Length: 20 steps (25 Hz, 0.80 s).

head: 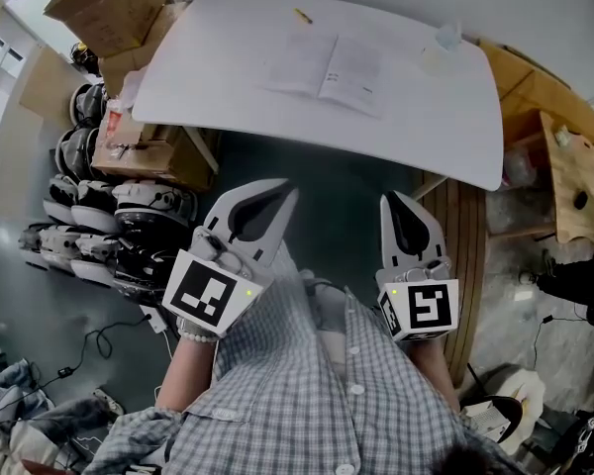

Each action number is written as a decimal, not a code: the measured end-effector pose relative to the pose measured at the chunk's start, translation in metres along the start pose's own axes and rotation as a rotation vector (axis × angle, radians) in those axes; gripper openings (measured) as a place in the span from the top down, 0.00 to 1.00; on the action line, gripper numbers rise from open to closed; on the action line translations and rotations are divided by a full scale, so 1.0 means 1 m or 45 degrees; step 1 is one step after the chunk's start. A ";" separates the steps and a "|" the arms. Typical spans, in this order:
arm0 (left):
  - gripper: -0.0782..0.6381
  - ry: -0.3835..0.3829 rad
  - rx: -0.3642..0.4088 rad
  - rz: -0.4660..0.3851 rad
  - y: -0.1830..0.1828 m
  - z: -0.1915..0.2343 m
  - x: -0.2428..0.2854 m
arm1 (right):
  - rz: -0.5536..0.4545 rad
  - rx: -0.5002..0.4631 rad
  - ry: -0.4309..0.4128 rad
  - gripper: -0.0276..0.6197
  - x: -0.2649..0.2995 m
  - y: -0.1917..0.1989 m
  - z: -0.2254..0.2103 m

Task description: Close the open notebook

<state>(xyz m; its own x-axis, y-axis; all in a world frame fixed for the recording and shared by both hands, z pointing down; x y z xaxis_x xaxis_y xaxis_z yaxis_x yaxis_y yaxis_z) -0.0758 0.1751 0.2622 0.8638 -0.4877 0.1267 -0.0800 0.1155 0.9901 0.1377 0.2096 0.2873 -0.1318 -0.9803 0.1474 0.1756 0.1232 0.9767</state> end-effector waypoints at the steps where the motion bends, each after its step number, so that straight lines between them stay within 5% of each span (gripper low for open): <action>1: 0.88 -0.001 -0.002 0.002 0.000 0.001 0.001 | 0.001 -0.001 -0.004 0.92 0.001 0.001 -0.001; 20: 0.88 0.029 -0.039 0.012 0.005 0.080 0.039 | 0.074 -0.013 0.042 0.92 0.068 -0.004 -0.004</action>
<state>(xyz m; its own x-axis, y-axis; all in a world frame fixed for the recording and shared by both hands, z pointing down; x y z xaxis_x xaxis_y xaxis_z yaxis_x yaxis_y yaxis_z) -0.0821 0.0874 0.2773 0.8742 -0.4666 0.1345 -0.0736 0.1465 0.9865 0.1319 0.1417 0.2929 -0.0889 -0.9760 0.1988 0.1923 0.1790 0.9649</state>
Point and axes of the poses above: the fingertips, and each gripper's own axes: x forward along the fingers, z to its left, y out of its underside, the point moved 8 cm from there along -x, backward along the fingers, and after that the axes turned 10 degrees about y, right-handed, at the moved point
